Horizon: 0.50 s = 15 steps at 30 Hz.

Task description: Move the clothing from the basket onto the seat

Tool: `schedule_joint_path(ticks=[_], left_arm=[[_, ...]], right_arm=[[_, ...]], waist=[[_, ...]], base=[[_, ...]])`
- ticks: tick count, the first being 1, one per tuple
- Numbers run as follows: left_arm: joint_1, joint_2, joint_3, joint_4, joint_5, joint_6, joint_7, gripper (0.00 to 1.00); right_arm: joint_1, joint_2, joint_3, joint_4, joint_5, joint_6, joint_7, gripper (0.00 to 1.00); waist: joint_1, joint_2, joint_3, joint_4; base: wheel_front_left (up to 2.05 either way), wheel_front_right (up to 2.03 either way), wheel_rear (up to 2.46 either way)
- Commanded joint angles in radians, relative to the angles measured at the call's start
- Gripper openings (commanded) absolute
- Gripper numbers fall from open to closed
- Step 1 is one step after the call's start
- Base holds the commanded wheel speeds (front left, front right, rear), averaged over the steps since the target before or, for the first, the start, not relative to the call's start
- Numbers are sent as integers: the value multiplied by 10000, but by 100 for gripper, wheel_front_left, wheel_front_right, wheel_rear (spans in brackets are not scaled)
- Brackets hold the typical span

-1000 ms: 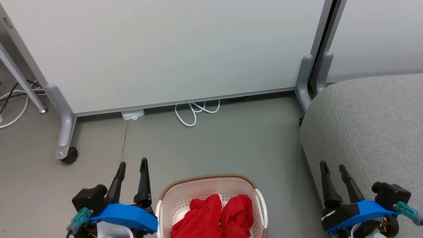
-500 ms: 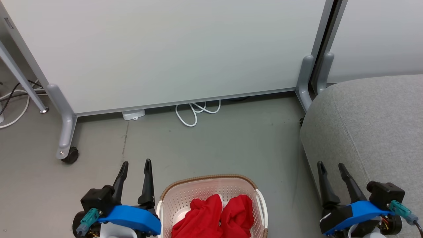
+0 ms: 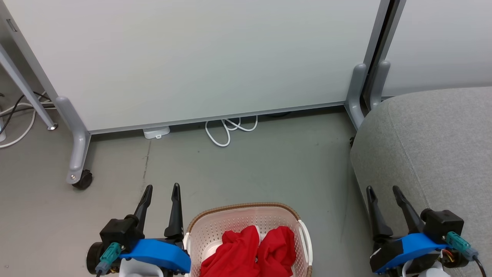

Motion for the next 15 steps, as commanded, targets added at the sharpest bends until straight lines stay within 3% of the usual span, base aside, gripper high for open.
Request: schedule_joint_path(ticks=[1,15], left_arm=[[-141,36,-27,-9,148,27,-63,100],[-127,35,-111,65,425,88,-227,100]], right_arm=[[-60,-72,5,-11,-164,23,-73,100],[-29,-75,9,-56,-1140,16,-113,100]], waist=[[-1,0,-1,4],[-1,0,-18,26]], base=[[0,0,0],[0,0,0]])
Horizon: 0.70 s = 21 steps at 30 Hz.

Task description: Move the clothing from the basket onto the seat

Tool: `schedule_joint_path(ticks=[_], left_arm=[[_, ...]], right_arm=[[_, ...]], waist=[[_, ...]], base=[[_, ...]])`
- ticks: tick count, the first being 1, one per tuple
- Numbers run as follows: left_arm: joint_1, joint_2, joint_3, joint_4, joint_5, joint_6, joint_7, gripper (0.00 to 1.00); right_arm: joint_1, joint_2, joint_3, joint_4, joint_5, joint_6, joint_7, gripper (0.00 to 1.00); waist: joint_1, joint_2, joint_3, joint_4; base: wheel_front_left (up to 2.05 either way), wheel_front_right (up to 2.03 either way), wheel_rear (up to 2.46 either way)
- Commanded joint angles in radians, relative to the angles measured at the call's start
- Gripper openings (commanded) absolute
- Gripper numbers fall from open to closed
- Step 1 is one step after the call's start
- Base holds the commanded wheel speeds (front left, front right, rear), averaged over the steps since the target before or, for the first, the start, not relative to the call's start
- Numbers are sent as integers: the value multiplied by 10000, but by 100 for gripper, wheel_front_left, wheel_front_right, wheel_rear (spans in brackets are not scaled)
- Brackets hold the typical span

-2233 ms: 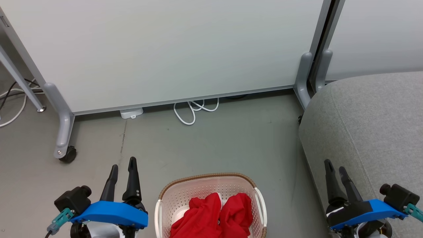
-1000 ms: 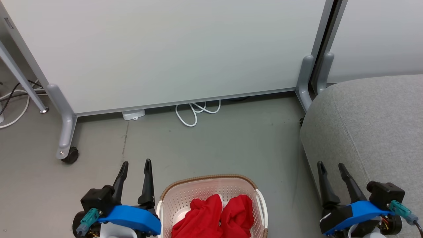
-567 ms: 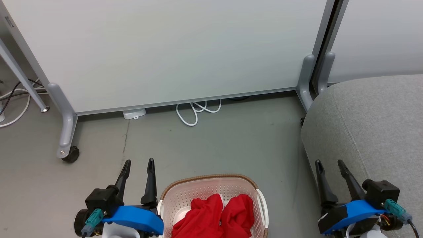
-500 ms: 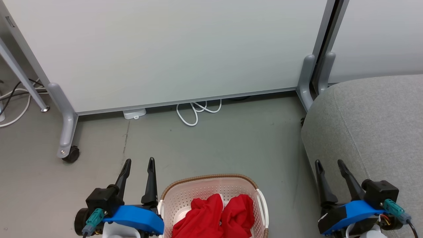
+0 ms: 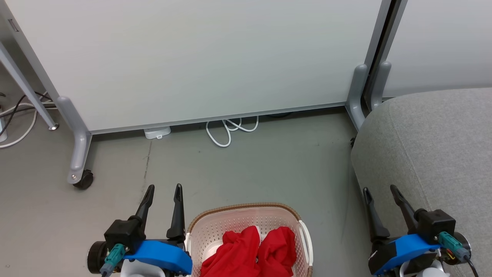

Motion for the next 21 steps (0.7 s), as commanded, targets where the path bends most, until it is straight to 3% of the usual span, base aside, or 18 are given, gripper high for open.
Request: schedule_joint_path(ticks=[1,15,21], left_arm=[[-125,27,-5,18,-2,40,-47,100],[-175,26,5,23,-32,32,-39,100],[-271,26,-10,64,80,49,-39,100]], right_arm=[[-25,-63,-11,-46,-40,4,-14,100],[-43,-62,-10,-121,-70,4,36,100],[-270,-60,81,-297,-83,4,44,100]], waist=[[0,0,1,-4],[0,0,70,-51],[0,0,577,-177]], base=[[0,0,0],[0,0,0],[0,0,0]])
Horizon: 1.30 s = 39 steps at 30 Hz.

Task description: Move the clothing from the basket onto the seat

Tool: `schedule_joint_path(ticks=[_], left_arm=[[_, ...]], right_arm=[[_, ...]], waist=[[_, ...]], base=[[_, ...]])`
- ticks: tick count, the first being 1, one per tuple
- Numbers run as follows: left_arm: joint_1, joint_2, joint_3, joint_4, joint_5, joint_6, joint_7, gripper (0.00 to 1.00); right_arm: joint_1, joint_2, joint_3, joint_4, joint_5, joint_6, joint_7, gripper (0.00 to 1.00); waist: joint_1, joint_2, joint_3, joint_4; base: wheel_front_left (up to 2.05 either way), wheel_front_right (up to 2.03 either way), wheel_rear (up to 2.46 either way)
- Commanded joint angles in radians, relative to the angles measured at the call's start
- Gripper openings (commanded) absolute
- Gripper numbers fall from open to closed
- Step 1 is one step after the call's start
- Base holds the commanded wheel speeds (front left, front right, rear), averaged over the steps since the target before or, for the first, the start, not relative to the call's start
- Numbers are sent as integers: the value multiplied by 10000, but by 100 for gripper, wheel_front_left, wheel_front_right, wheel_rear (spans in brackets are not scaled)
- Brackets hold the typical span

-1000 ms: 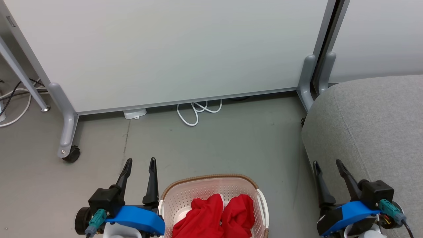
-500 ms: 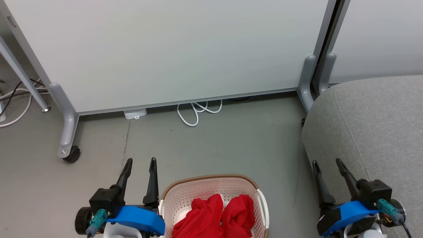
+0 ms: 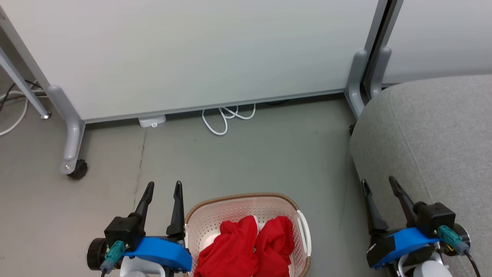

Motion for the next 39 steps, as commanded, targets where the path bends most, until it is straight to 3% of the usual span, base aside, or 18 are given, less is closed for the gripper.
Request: schedule_joint_path(ticks=[1,15,27,39], left_arm=[[-192,24,-7,36,55,45,-28,100],[-1512,24,-87,1011,533,-303,-26,100],[-3175,230,-400,3180,1125,-513,-26,100],[-4944,927,-682,5697,1464,-587,-26,100]], right_arm=[[-180,-56,22,-61,-32,4,3,100],[-1483,-52,360,-602,-545,4,-137,100],[-2581,-47,1113,-822,-368,4,-386,100],[-3081,-43,1915,-1050,27,4,-488,100]], waist=[[0,0,255,-93],[0,0,3139,-842],[0,0,5299,-1683],[0,0,6836,-2624]], base=[[0,0,0],[0,0,0],[0,0,0],[0,0,0]])
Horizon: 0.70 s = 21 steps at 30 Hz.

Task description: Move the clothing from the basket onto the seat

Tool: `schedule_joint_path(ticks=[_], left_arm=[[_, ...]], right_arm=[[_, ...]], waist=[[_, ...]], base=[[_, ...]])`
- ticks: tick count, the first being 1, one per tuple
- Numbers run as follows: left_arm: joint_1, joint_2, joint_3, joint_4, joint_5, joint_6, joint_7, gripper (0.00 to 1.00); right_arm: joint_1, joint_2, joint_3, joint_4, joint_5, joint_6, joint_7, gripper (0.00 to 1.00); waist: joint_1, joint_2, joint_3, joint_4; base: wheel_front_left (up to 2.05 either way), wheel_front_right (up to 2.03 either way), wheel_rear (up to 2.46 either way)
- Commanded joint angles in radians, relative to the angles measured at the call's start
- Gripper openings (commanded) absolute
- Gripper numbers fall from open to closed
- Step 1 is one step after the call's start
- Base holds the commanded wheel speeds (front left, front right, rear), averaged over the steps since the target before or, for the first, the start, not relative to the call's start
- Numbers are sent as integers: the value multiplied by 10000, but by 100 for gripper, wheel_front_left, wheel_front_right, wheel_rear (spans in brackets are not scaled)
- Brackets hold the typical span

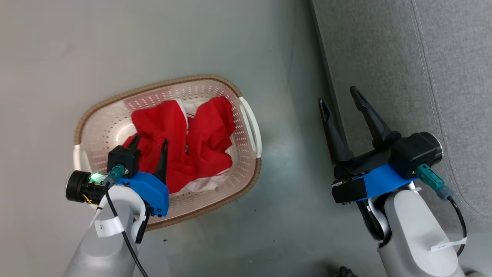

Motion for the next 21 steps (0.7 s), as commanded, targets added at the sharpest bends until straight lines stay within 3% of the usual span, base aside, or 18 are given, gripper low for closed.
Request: schedule_joint_path(ticks=[1,4,10,21], left_arm=[[-347,102,-55,306,-14,-35,-23,100],[-572,157,-103,739,26,-31,16,100],[-1311,422,-36,1918,18,444,193,100],[-2075,522,-1,2906,-204,686,644,100]], right_arm=[[-121,-27,24,-115,61,4,-50,100],[-94,-26,63,-198,122,4,-52,100],[-115,-24,363,-513,519,4,-52,100],[-252,-24,640,-711,913,4,-52,100]], waist=[[-2,1,378,-345],[-2,1,510,-440],[-2,1,1006,-785],[-2,1,1469,-1037]], base=[[0,0,0],[0,0,0],[0,0,0],[0,0,0]])
